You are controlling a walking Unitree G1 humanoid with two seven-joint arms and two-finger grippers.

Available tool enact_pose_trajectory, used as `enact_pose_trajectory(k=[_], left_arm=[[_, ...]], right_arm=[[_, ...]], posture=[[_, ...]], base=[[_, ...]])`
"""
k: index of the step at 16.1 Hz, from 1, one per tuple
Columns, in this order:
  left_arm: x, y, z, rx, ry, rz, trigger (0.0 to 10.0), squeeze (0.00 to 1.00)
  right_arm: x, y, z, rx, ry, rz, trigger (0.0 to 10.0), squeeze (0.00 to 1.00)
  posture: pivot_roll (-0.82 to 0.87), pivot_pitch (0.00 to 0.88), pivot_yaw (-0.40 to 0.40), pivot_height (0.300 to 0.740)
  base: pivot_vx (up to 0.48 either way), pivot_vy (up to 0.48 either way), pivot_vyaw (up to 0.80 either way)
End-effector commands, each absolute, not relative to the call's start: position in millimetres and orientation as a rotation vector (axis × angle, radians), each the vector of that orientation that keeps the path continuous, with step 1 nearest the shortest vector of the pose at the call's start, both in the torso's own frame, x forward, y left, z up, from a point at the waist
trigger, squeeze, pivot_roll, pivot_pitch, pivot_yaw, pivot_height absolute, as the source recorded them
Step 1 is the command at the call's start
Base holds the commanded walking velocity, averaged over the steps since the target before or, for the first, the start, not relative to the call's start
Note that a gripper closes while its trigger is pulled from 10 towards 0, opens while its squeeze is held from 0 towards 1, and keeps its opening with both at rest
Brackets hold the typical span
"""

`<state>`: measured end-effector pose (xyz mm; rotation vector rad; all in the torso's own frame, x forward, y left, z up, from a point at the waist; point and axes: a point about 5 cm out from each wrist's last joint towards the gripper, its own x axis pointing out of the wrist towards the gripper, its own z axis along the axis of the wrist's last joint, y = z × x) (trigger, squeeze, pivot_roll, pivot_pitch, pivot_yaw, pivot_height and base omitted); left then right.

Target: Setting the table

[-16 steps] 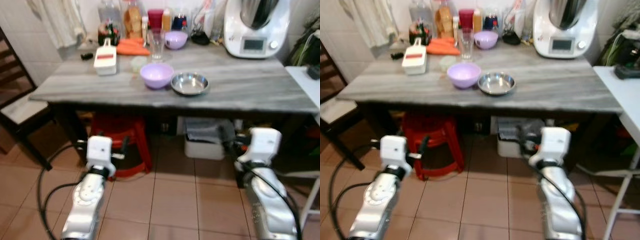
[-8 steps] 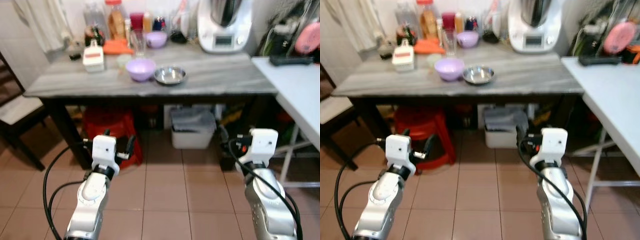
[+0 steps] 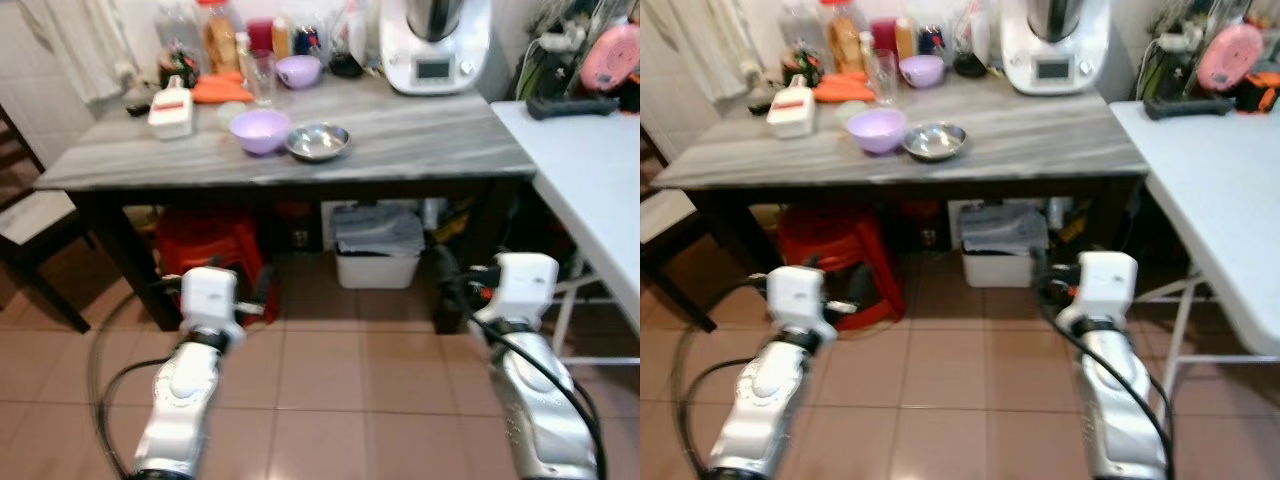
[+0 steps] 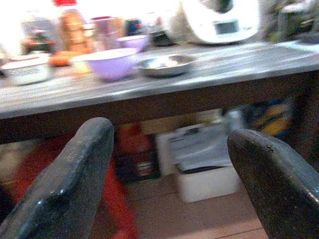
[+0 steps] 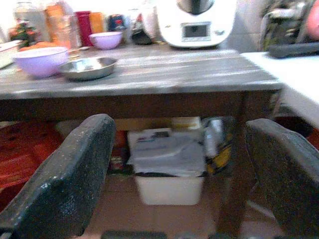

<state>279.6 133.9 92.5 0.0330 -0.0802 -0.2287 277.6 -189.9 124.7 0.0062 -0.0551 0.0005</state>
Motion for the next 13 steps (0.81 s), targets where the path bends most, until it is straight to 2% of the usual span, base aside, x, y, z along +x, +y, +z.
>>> enact_pose_trajectory(k=[1, 8, 11, 13], left_arm=[[280.8, 142.6, 91.8, 0.046, -0.075, -0.212, 10.0, 0.00], [282.1, 141.7, 92.7, 0.041, -0.079, -0.218, 10.0, 0.00], [284.1, 139.9, 94.2, 0.041, -0.086, -0.226, 10.0, 0.00], [284.1, 140.0, 94.0, 0.042, -0.085, -0.230, 10.0, 0.00]], right_arm=[[279.1, -184.1, 129.0, 0.011, -0.070, 0.016, 10.0, 0.00], [280.1, -182.5, 130.2, 0.012, -0.074, 0.021, 10.0, 0.00], [280.4, -181.9, 131.2, 0.015, -0.076, 0.019, 10.0, 0.00], [280.0, -181.6, 131.3, 0.016, -0.075, 0.018, 10.0, 0.00]], posture=[[-0.07, 0.000, 0.048, 0.740], [-0.07, 0.000, 0.053, 0.740], [-0.07, 0.000, 0.056, 0.740], [-0.08, 0.000, 0.057, 0.740]], base=[[0.000, -0.480, 0.00], [0.000, -0.480, 0.00], [0.000, 0.000, 0.00], [0.000, -0.480, 0.00]])
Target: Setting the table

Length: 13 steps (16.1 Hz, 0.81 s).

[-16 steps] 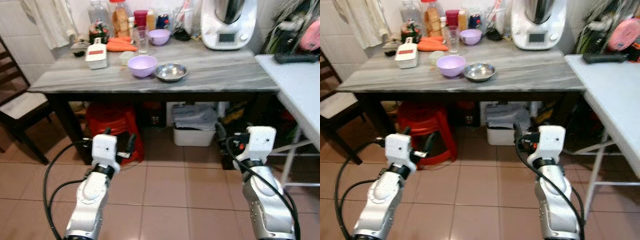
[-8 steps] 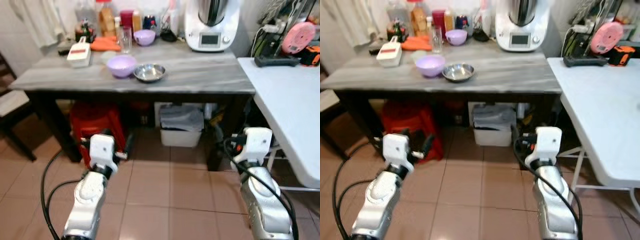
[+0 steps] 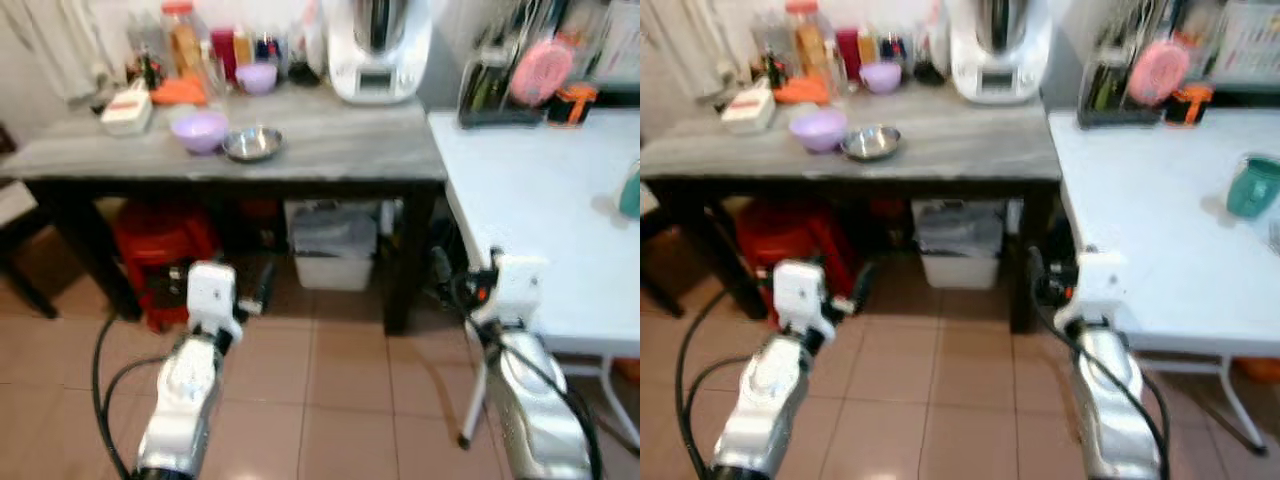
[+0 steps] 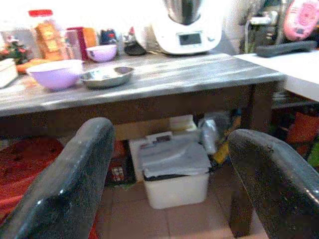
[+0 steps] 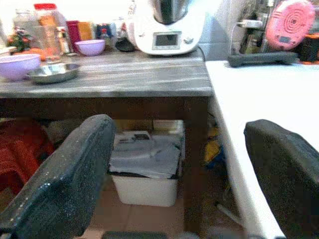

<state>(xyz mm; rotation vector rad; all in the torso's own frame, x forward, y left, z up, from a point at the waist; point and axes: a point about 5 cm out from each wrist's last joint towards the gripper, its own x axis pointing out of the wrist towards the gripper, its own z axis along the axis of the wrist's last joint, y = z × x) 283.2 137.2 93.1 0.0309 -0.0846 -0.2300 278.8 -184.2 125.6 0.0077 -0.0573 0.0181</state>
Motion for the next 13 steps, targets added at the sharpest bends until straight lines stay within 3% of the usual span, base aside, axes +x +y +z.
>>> enact_pose_trajectory(k=[1, 13], left_arm=[[284.1, 140.0, 93.9, 0.042, -0.084, -0.231, 10.0, 0.00], [284.1, 138.4, 92.6, 0.041, -0.081, -0.241, 10.0, 0.00]], right_arm=[[279.9, -181.5, 131.3, 0.016, -0.075, 0.017, 10.0, 0.00], [279.5, -181.8, 130.4, 0.021, -0.068, 0.013, 10.0, 0.00]], posture=[[-0.08, 0.000, 0.057, 0.740], [-0.08, 0.000, 0.060, 0.740]], base=[[0.000, -0.480, 0.00], [0.000, -0.480, 0.00]])
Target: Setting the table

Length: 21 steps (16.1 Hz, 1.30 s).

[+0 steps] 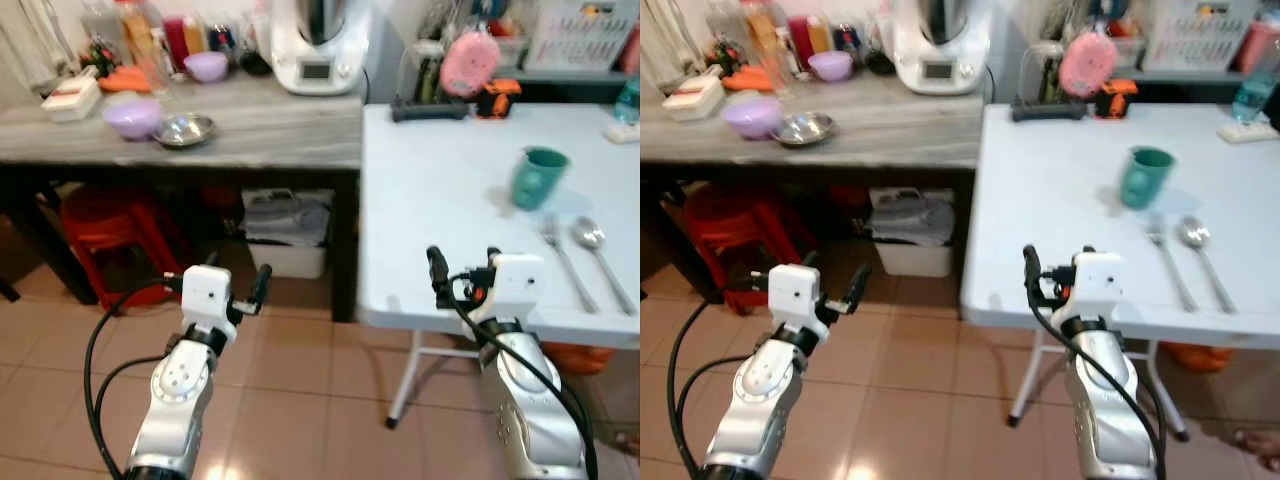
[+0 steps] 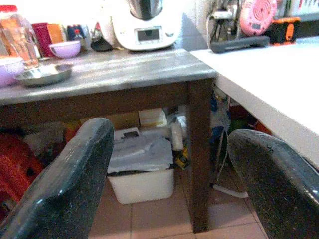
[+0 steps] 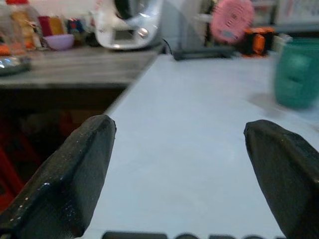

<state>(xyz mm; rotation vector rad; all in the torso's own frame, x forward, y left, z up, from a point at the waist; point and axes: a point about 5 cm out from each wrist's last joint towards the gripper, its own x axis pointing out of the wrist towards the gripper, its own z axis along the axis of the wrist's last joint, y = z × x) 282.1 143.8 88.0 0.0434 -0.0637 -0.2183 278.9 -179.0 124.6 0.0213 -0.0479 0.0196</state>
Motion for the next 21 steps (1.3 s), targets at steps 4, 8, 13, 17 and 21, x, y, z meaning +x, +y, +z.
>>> enact_pose_trajectory(k=[4, 8, 13, 17, 21], left_arm=[[283.9, 138.2, 92.0, 0.040, -0.081, -0.243, 10.0, 0.00], [284.3, 137.9, 92.1, 0.039, -0.081, -0.244, 10.0, 0.00], [283.6, 137.6, 92.0, 0.005, -0.087, -0.266, 10.0, 0.00], [281.5, 137.1, 93.1, -0.018, -0.095, -0.305, 10.0, 0.00], [280.8, 136.4, 93.6, -0.032, -0.096, -0.320, 10.0, 0.00]], right_arm=[[279.0, -183.4, 130.7, 0.019, -0.069, 0.008, 10.0, 0.00], [279.1, -183.6, 130.8, 0.018, -0.068, 0.008, 10.0, 0.00], [279.2, -183.4, 130.8, 0.017, -0.067, 0.011, 10.0, 0.00], [278.8, -183.4, 130.9, 0.018, -0.067, 0.011, 10.0, 0.00], [277.8, -183.1, 130.7, 0.017, -0.065, 0.010, 10.0, 0.00]], posture=[[-0.08, 0.000, 0.059, 0.740], [-0.08, 0.000, 0.059, 0.740], [-0.08, 0.000, 0.057, 0.740], [-0.08, 0.000, 0.057, 0.740], [-0.08, 0.000, 0.059, 0.740]], base=[[0.000, -0.480, 0.00], [0.000, -0.480, 0.00], [0.000, -0.096, 0.00], [0.060, 0.000, 0.00], [0.298, 0.000, 0.00]])
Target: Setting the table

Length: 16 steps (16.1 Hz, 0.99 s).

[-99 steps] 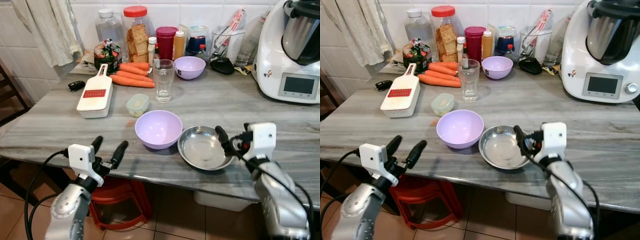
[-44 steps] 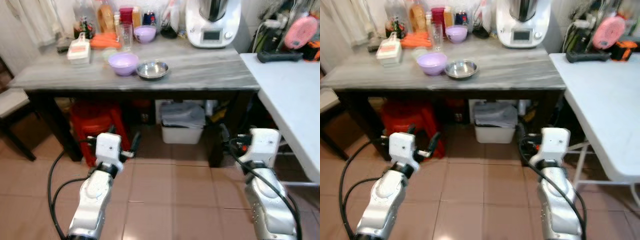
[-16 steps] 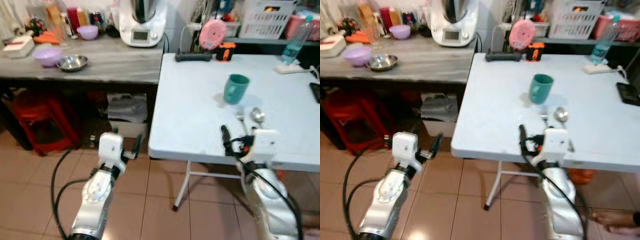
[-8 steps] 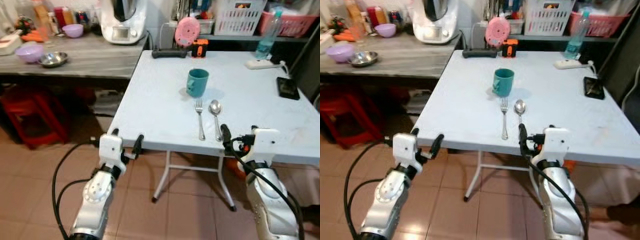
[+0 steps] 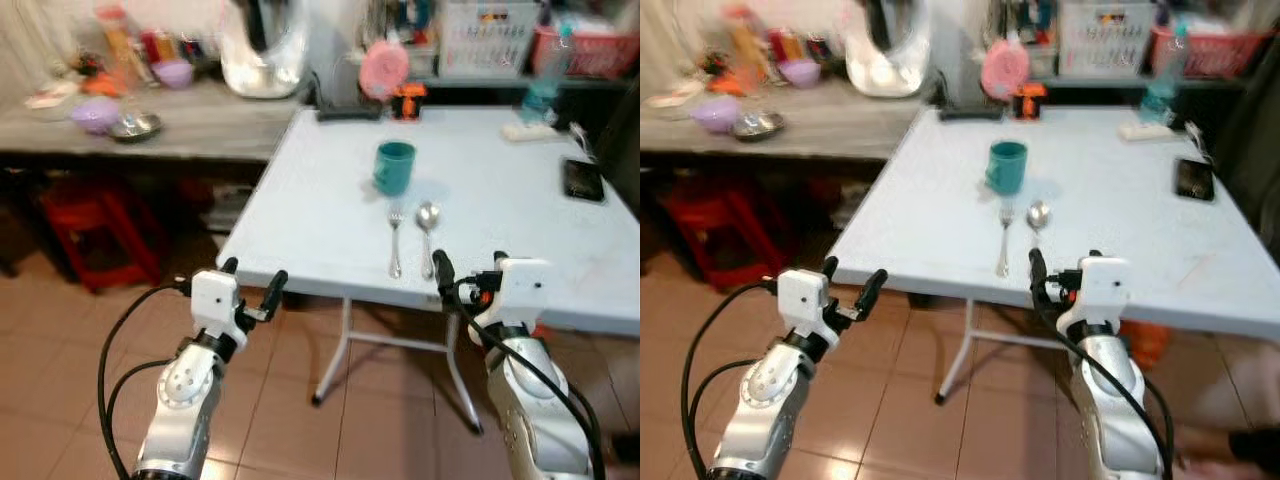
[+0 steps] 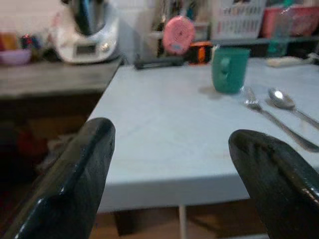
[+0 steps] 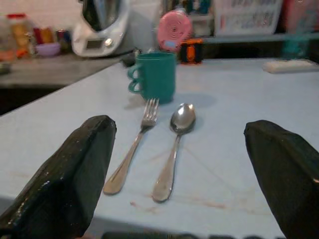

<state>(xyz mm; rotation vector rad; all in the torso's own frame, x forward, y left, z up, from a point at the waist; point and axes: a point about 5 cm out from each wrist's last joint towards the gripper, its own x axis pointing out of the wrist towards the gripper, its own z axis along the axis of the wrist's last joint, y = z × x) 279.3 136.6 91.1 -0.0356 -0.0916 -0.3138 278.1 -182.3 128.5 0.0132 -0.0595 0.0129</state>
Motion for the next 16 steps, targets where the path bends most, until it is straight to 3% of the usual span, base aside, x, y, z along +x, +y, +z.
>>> enact_pose_trajectory(k=[1, 12, 16], left_arm=[[280.5, 135.2, 93.4, -0.033, -0.097, -0.325, 10.0, 0.00], [280.1, 133.0, 91.5, -0.037, -0.086, -0.332, 10.0, 0.00], [278.7, 135.3, 89.9, -0.046, -0.083, -0.325, 10.0, 0.00]], right_arm=[[277.7, -183.2, 130.7, 0.016, -0.065, 0.010, 10.0, 0.00], [278.0, -184.3, 132.4, 0.007, -0.068, 0.011, 10.0, 0.00], [277.7, -180.3, 133.3, -0.015, -0.075, 0.044, 10.0, 0.00]], posture=[[-0.08, 0.000, 0.059, 0.740], [-0.09, 0.000, 0.057, 0.740], [-0.09, 0.000, 0.057, 0.740]], base=[[0.319, 0.000, 0.00], [0.301, 0.000, 0.00], [0.000, 0.000, 0.29]])
